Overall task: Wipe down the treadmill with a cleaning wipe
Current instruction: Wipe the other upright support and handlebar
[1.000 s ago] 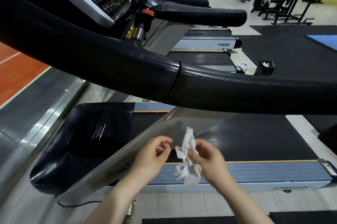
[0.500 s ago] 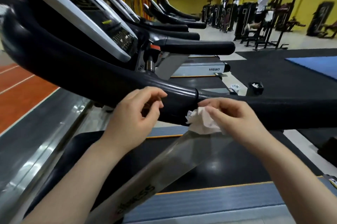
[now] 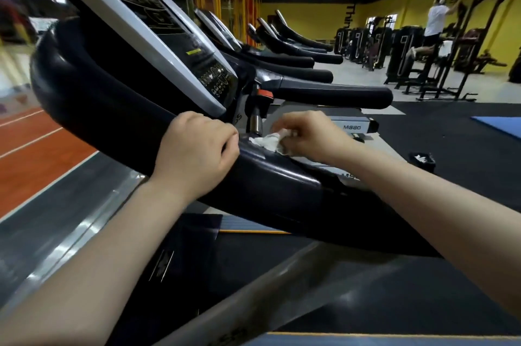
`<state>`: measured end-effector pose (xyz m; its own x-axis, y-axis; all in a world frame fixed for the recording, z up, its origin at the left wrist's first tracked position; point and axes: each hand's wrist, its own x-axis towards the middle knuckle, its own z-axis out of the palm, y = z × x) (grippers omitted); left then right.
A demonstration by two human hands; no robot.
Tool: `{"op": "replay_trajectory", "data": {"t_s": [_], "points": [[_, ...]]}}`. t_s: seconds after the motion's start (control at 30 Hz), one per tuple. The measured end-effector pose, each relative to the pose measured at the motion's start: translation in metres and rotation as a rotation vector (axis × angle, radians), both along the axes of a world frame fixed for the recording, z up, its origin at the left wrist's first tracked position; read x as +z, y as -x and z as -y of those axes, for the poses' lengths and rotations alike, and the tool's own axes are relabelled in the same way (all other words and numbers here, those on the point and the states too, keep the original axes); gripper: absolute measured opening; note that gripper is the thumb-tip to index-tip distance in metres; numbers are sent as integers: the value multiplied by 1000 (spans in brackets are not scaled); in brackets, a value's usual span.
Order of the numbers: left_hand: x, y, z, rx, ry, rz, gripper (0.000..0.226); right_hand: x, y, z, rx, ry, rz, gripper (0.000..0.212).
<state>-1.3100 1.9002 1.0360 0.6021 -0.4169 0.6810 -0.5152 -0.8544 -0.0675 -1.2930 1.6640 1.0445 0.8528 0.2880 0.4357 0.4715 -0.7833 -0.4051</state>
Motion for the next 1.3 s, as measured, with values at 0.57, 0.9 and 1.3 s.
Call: {"op": "replay_trajectory", "data": {"t_s": [0.57,0.9,1.3], "points": [[-11,-9,14,67,148,107,33,1,-217,-43,186,456,-73,20],[-9,-5,15,129,126,38,35,-4,-121,-8,857,137,59,19],[45,-25,48,252,-132,-512,52,-59,-248,12,68,-220,-61,8]]}}
